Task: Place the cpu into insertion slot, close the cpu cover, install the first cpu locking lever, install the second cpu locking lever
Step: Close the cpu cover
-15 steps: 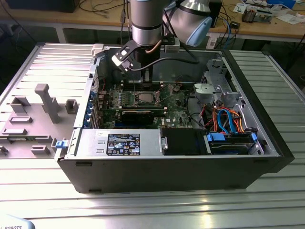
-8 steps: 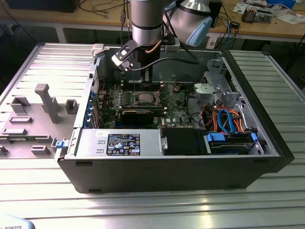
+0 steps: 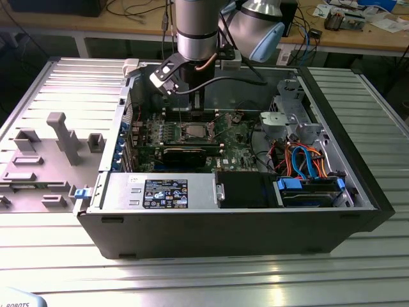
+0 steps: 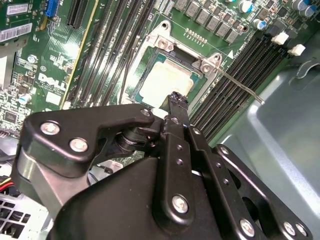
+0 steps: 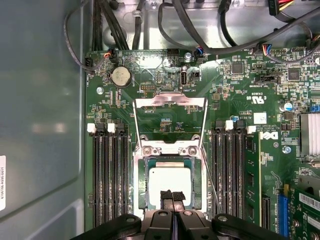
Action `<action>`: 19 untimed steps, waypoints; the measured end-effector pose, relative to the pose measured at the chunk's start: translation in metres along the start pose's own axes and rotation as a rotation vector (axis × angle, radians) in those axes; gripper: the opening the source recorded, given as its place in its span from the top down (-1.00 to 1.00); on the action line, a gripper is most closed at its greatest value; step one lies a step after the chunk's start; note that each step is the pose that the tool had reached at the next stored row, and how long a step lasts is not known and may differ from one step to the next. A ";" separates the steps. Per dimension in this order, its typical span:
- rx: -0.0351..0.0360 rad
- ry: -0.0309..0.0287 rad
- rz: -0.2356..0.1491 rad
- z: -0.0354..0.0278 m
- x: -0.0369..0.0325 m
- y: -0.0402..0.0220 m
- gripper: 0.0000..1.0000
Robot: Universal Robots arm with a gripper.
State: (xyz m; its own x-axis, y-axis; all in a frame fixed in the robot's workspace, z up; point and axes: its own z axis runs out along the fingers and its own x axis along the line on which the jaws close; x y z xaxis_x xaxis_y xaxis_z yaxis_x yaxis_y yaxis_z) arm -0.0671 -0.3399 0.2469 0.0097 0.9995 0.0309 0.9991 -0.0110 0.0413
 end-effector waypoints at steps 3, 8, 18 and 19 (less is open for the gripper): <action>0.0000 0.0000 0.000 -0.0031 0.0001 0.0001 0.79; 0.0002 0.0000 0.000 -0.0120 0.0004 0.0005 0.79; 0.0005 0.0000 0.000 -0.0193 0.0006 0.0008 0.79; 0.0005 0.0000 0.000 -0.0194 0.0006 0.0008 0.79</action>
State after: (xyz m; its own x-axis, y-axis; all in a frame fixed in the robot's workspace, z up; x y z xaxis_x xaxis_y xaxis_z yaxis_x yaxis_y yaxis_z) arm -0.0671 -0.3399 0.2664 0.0097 0.9995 0.0309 0.9991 -0.0110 0.0408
